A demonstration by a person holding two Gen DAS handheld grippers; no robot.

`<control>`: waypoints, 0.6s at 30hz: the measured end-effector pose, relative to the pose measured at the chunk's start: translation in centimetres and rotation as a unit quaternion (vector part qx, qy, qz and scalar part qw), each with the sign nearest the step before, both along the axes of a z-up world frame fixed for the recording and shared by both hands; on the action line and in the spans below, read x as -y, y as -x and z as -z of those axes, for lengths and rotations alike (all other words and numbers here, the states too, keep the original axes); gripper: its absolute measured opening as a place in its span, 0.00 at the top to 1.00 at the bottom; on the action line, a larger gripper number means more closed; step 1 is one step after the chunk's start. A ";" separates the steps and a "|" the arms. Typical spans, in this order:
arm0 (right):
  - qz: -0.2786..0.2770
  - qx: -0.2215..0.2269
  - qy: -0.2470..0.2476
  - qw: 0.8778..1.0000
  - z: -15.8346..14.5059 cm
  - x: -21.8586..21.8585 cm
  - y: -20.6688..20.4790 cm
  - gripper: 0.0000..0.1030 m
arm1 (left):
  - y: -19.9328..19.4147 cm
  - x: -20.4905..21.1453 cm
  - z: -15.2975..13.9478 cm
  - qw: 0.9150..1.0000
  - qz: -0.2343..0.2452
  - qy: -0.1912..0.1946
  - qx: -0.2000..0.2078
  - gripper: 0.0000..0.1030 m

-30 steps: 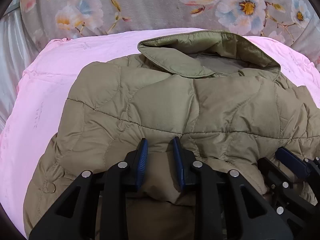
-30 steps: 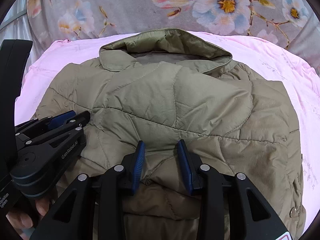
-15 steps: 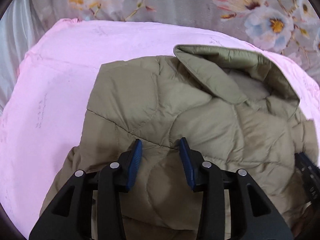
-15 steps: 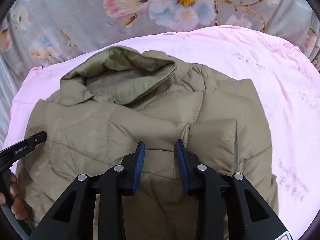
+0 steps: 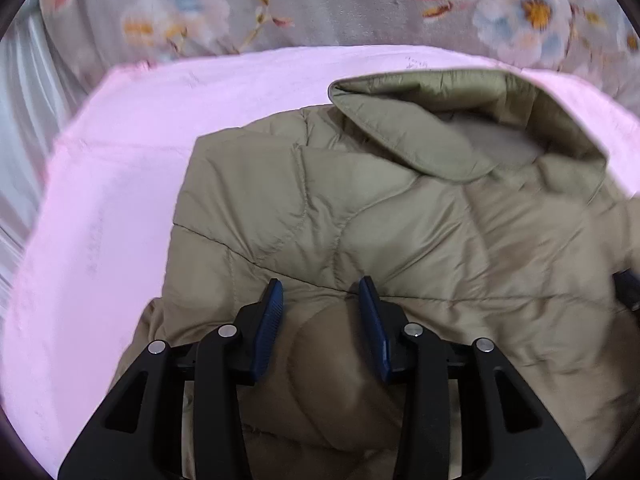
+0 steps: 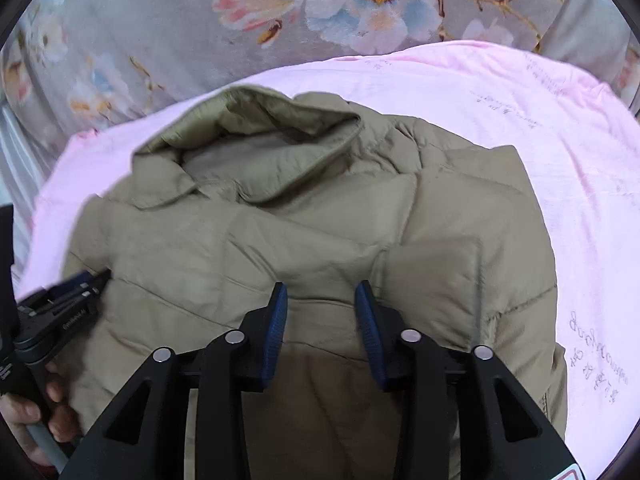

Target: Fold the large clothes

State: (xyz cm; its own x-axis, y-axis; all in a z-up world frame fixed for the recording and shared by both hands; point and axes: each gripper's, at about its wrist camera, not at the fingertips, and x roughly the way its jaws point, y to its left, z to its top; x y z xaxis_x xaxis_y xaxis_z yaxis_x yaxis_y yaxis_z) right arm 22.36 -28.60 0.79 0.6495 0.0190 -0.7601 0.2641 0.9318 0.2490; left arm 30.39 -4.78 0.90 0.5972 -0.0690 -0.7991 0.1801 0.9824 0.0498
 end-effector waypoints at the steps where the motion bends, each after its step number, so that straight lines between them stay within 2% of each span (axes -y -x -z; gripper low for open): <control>1: 0.000 0.009 -0.028 1.000 -0.4 0.5 -0.1 0.61 | -0.5 -0.6 -0.7 0.999 0.001 0.039 -0.014 0.61; 2: 0.003 0.016 -0.062 0.998 -0.9 1.1 -0.5 0.59 | -1.3 -1.1 -1.6 0.996 0.000 0.084 -0.030 0.56; 3: 0.007 0.022 -0.096 0.995 -1.1 1.7 -1.1 0.59 | -1.9 -1.4 -2.1 0.993 -0.003 0.109 -0.038 0.49; 4: 0.013 0.027 -0.143 0.989 -1.2 2.6 -2.0 0.59 | -3.2 -1.6 -2.7 0.989 -0.007 0.141 -0.047 0.47; 7: 0.031 0.035 -0.230 0.972 -0.5 4.1 -4.2 0.59 | -6.6 -1.8 -2.7 0.975 -0.030 0.205 -0.079 0.45; 10: 0.049 0.032 -0.274 0.960 0.7 4.8 -6.1 0.58 | -9.0 -2.2 -1.1 0.953 -0.049 0.273 -0.124 0.44; 11: 0.051 0.029 -0.285 0.957 1.1 4.8 -6.7 0.58 | -9.6 -2.1 -0.7 0.948 -0.056 0.284 -0.131 0.44; 13: 0.046 0.027 -0.284 0.957 1.3 4.4 -7.4 0.73 | -10.0 -1.4 -0.7 0.949 -0.045 0.284 -0.125 0.49; 14: 0.038 0.026 -0.269 0.962 1.0 4.0 -7.6 0.89 | -10.1 -1.0 -0.9 0.952 -0.034 0.280 -0.120 0.63; 15: 0.030 0.028 -0.246 0.968 0.5 3.5 -7.5 0.94 | -10.2 -0.4 -1.1 0.956 -0.022 0.271 -0.115 0.79; 17: 0.018 0.035 -0.195 0.980 -0.4 2.8 -7.1 0.96 | -9.9 0.7 -1.1 0.966 0.005 0.236 -0.109 0.87; 18: 0.011 0.034 -0.155 0.987 -0.8 2.2 -6.9 0.97 | -9.7 1.2 -0.8 0.971 0.009 0.213 -0.103 0.88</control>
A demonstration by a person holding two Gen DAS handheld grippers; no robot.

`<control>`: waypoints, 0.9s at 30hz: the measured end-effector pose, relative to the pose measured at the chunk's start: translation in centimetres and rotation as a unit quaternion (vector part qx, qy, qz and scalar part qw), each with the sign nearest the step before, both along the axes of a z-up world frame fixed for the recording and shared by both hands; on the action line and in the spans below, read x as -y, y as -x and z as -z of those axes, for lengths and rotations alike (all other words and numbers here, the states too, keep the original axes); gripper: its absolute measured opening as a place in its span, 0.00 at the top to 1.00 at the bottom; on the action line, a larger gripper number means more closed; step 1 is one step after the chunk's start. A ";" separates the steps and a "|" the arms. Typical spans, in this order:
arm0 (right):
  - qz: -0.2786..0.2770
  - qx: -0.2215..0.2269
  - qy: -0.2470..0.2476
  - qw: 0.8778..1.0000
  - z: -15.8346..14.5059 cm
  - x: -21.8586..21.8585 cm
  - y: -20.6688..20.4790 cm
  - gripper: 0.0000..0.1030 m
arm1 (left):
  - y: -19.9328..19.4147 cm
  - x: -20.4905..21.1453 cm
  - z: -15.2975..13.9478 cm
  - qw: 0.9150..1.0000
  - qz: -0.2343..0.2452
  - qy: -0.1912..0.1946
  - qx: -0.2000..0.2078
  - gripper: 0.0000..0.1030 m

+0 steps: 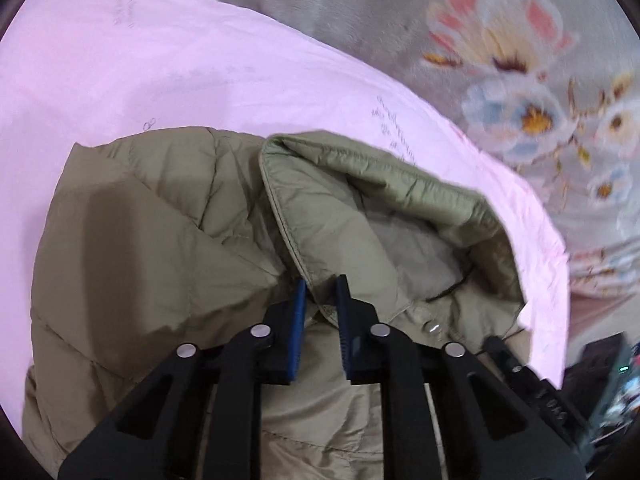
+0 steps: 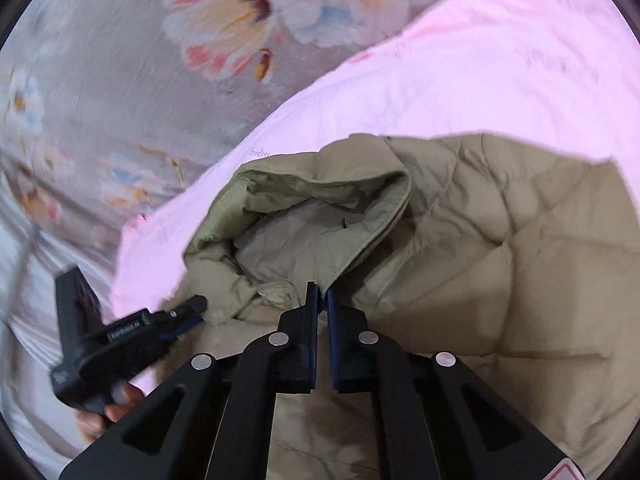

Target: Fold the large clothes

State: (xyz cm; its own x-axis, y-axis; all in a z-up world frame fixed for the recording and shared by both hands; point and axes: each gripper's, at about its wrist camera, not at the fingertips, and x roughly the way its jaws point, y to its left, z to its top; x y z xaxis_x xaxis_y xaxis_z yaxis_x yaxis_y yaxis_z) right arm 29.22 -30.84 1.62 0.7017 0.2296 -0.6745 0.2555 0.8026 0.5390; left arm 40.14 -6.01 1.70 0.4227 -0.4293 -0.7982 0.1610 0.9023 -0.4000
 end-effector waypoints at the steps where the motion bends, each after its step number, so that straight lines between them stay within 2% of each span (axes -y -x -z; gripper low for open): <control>1: -0.003 -0.004 0.026 1.000 0.1 -0.2 0.1 0.97 | 0.2 0.0 0.4 1.000 0.004 -0.013 0.004 0.90; 3: -0.004 -0.026 0.064 0.998 1.2 -0.5 0.2 0.99 | 0.3 0.3 1.3 0.999 0.010 -0.034 0.011 0.92; 6: -0.005 -0.032 0.055 0.998 2.9 0.1 0.3 1.00 | 0.9 0.5 2.1 0.998 0.015 -0.050 0.029 0.94; 10: -0.010 -0.037 0.084 0.996 3.3 -0.3 -0.3 1.00 | 1.4 1.1 2.7 0.996 0.015 -0.071 0.049 0.94; 12: -0.012 -0.041 0.085 0.995 3.3 -0.1 -0.5 1.00 | 1.4 0.8 2.5 0.996 0.012 -0.068 0.054 0.94; 16: 0.000 -0.055 0.067 0.996 2.2 0.7 0.8 0.96 | 2.1 -0.9 0.7 0.997 0.009 -0.053 0.055 0.93; 17: 0.006 -0.045 0.071 0.996 1.3 0.9 1.5 0.90 | 2.4 -1.7 -0.3 0.997 0.004 -0.054 0.064 0.93; 18: 0.010 -0.032 0.082 0.996 0.2 1.1 1.9 0.87 | 2.4 -2.2 -1.2 0.996 -0.001 -0.056 0.070 0.93; 20: 0.021 -0.009 0.096 0.995 -1.7 1.7 1.8 0.87 | 1.7 -3.3 -3.3 0.995 -0.019 -0.050 0.079 0.92; 22: 0.029 0.012 0.089 0.996 -3.3 2.5 0.7 0.87 | 0.2 -3.5 -5.6 0.996 -0.037 -0.029 0.082 0.84; 24: 0.039 0.029 0.075 0.996 -4.2 3.2 -0.8 0.87 | -1.6 -2.8 -7.1 0.995 -0.048 -0.020 0.085 0.65; 27: 0.038 0.038 0.034 0.998 -4.1 3.8 -3.9 0.87 | -5.4 -1.4 -7.9 0.996 -0.064 0.005 0.056 0.62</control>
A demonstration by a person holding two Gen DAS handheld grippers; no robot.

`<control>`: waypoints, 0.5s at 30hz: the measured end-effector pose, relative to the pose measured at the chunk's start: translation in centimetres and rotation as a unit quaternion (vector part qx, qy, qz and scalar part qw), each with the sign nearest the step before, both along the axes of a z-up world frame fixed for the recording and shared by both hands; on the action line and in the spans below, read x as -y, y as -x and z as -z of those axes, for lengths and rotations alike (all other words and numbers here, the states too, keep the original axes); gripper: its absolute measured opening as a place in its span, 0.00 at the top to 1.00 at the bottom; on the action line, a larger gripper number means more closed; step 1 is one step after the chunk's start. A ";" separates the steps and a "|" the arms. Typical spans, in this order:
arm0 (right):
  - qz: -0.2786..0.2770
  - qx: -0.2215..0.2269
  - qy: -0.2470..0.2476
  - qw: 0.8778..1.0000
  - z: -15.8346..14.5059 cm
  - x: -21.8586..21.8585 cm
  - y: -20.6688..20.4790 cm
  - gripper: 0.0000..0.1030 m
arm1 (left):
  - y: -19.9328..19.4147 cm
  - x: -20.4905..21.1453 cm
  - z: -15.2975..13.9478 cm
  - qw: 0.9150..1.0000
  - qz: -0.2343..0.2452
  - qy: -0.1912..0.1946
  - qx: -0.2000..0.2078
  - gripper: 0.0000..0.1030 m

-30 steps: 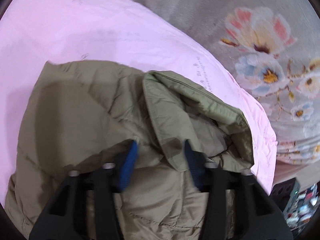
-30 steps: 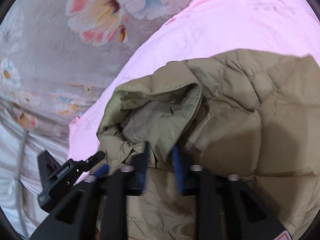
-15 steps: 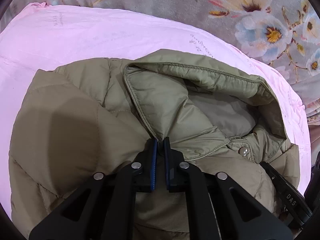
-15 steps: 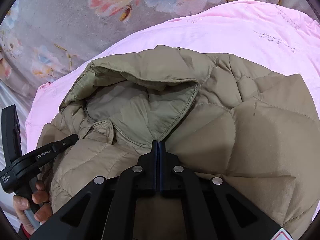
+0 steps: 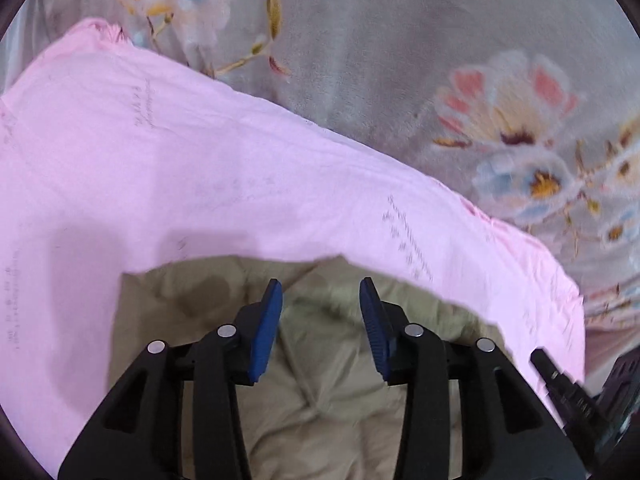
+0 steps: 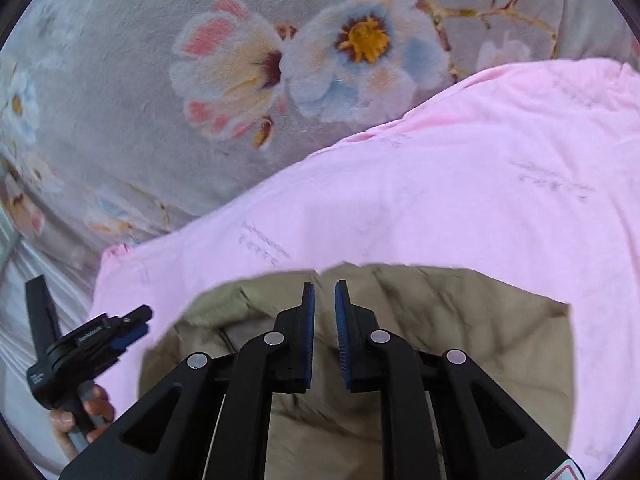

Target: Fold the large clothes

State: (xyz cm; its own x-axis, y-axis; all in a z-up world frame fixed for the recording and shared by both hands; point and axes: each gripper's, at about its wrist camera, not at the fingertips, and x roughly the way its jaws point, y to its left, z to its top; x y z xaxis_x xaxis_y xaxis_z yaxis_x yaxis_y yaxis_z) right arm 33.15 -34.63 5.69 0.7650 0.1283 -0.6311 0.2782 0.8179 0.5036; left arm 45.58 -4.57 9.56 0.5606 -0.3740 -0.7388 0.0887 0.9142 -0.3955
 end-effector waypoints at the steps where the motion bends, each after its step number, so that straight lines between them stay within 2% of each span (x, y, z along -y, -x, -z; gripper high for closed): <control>1: -0.005 -0.001 -0.011 1.000 0.2 0.0 -0.8 0.87 | -0.9 0.4 0.2 1.000 -0.004 0.011 -0.013 0.62; 3: -0.018 -0.003 -0.025 1.000 1.1 -0.4 -2.4 0.87 | -3.1 0.8 1.4 0.998 -0.015 0.035 -0.052 0.63; 4: -0.023 -0.009 -0.024 0.999 1.5 -0.8 -3.0 0.87 | -3.5 1.1 2.0 0.997 -0.014 0.034 -0.064 0.64; 6: -0.045 -0.025 -0.010 0.999 2.5 -1.6 -3.8 0.87 | -3.6 2.2 3.5 0.996 0.010 0.018 -0.090 0.72; 7: -0.058 -0.035 0.005 0.998 2.9 -2.2 -3.9 0.87 | -3.1 2.8 3.8 0.996 0.025 -0.002 -0.090 0.72; 8: -0.071 -0.045 0.027 0.996 3.3 -2.7 -3.7 0.87 | -2.2 3.6 4.1 0.995 0.049 -0.044 -0.078 0.74; 10: -0.087 -0.063 0.086 0.990 4.1 -3.6 -3.2 0.90 | -0.8 4.3 4.5 0.991 0.074 -0.095 -0.063 0.79; 12: -0.088 -0.076 0.126 0.985 4.7 -3.7 -2.2 0.96 | 0.4 4.2 5.4 0.988 0.086 -0.112 -0.057 0.82; 15: -0.072 -0.082 0.132 0.985 5.4 -2.6 -1.3 1.00 | 1.2 4.1 6.1 0.988 0.085 -0.124 -0.040 0.84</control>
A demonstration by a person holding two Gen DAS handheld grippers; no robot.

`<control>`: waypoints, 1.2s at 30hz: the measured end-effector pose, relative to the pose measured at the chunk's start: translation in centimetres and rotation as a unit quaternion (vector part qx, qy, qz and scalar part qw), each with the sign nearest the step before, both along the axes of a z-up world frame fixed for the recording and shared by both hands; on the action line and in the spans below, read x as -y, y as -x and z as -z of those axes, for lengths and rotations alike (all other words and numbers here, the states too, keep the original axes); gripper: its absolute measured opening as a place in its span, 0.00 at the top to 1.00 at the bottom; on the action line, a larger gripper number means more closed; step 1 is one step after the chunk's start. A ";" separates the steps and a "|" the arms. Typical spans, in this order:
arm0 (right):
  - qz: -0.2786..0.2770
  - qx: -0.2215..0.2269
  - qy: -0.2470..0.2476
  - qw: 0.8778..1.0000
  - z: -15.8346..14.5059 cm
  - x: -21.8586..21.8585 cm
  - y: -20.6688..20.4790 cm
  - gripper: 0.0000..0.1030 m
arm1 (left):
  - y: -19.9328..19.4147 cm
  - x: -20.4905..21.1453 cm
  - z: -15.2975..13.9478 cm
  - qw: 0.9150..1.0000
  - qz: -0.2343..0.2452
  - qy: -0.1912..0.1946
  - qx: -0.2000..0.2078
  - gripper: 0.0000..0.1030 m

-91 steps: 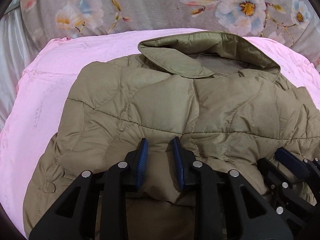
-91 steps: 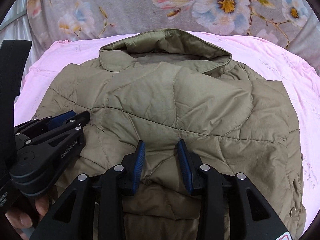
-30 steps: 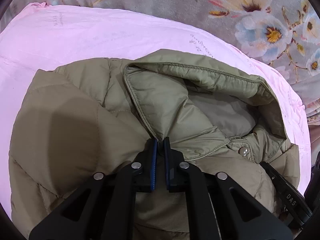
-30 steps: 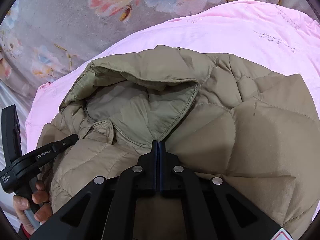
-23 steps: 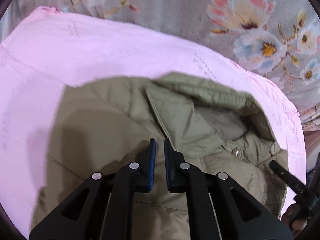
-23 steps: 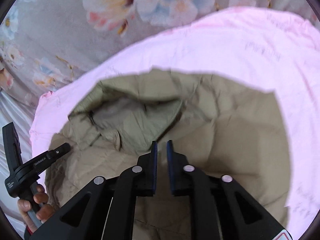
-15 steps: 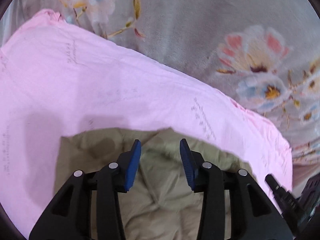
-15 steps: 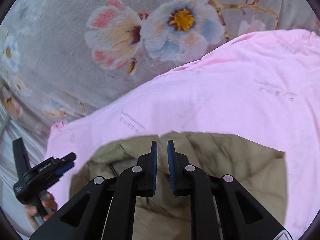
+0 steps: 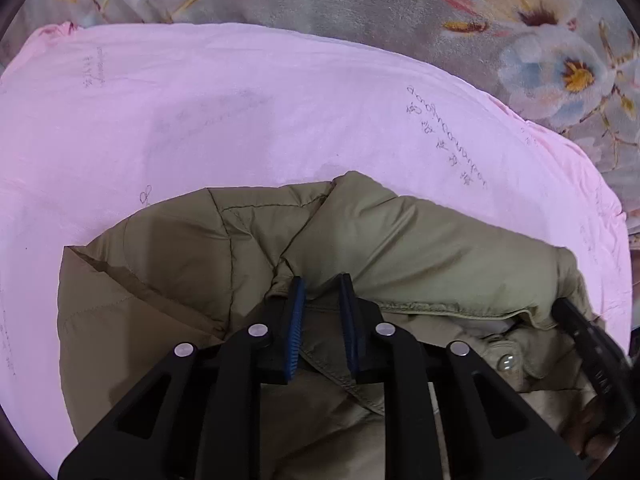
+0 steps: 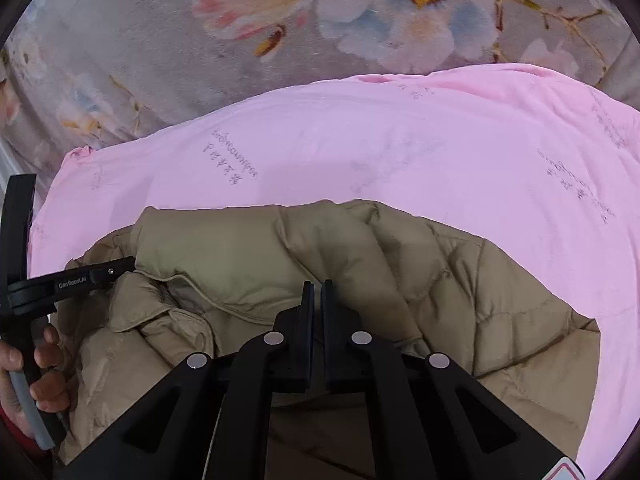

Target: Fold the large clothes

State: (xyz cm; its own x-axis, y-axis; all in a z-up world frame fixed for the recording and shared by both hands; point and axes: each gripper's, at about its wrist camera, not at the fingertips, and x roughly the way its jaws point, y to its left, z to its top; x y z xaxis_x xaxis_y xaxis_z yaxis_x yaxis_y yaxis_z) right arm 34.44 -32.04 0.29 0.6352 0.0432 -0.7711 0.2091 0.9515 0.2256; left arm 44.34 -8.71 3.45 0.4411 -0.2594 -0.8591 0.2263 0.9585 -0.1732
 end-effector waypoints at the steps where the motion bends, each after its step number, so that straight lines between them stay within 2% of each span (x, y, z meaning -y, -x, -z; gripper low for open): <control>1: 0.004 0.000 -0.007 1.000 0.2 0.6 0.3 1.00 | 0.4 0.2 0.3 1.000 -0.003 -0.004 0.010 0.84; 7: 0.019 0.002 -0.034 0.999 1.8 1.8 0.7 1.00 | 2.6 1.3 0.9 0.996 -0.001 -0.049 0.080 0.84; 14: 0.020 0.000 0.008 1.000 2.2 0.5 -0.1 1.00 | 2.8 1.8 1.4 0.990 -0.006 -0.072 0.117 0.85; 18: 0.021 -0.001 0.032 0.999 2.2 -0.1 -0.4 1.00 | 2.9 2.2 1.5 0.989 -0.006 -0.079 0.123 0.85; 23: 0.021 -0.002 0.039 0.999 2.1 -0.2 -0.6 1.00 | 3.0 2.7 1.7 0.987 -0.003 -0.095 0.130 0.85; 36: 0.023 0.008 0.017 1.000 2.2 0.3 -0.8 1.00 | 2.8 3.2 1.8 0.985 -0.006 -0.107 0.138 0.86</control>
State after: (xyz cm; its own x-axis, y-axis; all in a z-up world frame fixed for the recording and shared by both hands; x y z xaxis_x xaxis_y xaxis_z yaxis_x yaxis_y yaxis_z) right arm 35.28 -32.31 -1.95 0.6477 -0.0123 -0.7618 0.2493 0.9483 0.1966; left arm 41.52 -11.88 1.64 0.6676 -0.0796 -0.7402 0.2257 0.9691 0.0993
